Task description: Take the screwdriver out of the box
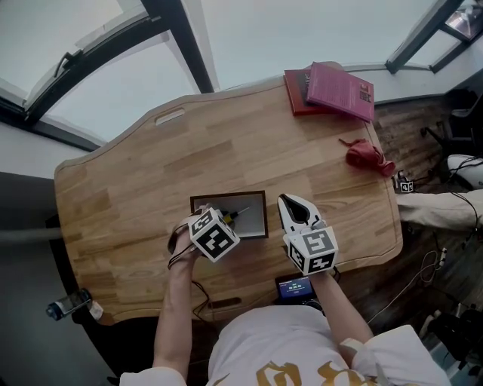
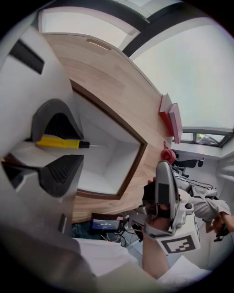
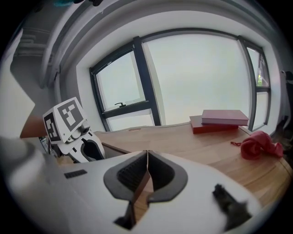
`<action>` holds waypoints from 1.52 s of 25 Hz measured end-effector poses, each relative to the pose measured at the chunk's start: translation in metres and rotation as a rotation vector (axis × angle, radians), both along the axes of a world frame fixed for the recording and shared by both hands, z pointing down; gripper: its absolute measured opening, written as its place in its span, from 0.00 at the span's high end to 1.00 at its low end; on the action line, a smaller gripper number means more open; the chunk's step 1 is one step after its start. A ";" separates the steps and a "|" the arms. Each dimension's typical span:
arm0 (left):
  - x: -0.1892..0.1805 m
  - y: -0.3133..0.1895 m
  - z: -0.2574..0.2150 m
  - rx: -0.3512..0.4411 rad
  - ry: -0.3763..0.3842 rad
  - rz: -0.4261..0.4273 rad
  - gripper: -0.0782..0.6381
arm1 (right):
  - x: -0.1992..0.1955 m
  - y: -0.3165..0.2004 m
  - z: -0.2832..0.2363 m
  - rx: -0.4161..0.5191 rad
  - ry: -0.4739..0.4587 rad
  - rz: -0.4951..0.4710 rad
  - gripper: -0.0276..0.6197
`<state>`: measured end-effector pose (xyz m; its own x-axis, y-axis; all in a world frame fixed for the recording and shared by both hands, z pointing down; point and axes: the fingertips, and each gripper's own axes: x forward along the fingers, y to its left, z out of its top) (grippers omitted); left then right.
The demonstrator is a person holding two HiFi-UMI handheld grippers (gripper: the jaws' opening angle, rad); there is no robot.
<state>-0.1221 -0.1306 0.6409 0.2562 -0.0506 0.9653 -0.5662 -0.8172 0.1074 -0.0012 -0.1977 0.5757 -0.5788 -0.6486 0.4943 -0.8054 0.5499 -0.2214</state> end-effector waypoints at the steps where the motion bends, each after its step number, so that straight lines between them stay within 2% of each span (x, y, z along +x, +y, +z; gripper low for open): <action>1: 0.001 -0.001 0.000 -0.012 -0.009 0.008 0.73 | 0.000 -0.001 0.002 -0.004 0.000 0.001 0.91; 8: 0.012 0.001 0.010 -0.064 -0.075 0.091 0.72 | 0.004 -0.007 0.010 -0.022 0.000 0.016 0.91; 13: 0.011 0.005 0.026 -0.103 -0.153 0.127 0.69 | 0.007 -0.011 0.013 -0.028 -0.002 0.027 0.91; 25: 0.007 0.010 0.043 -0.209 -0.207 0.135 0.67 | 0.006 -0.018 0.020 -0.044 -0.001 0.023 0.91; 38: 0.004 0.008 0.052 -0.242 -0.248 0.113 0.70 | 0.006 -0.021 0.026 -0.058 -0.007 0.023 0.91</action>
<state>-0.1183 -0.1222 0.6927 0.0033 0.2025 0.9793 -0.5070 -0.8438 0.1762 0.0048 -0.2192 0.6014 -0.5679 -0.6317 0.5276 -0.8157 0.5175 -0.2584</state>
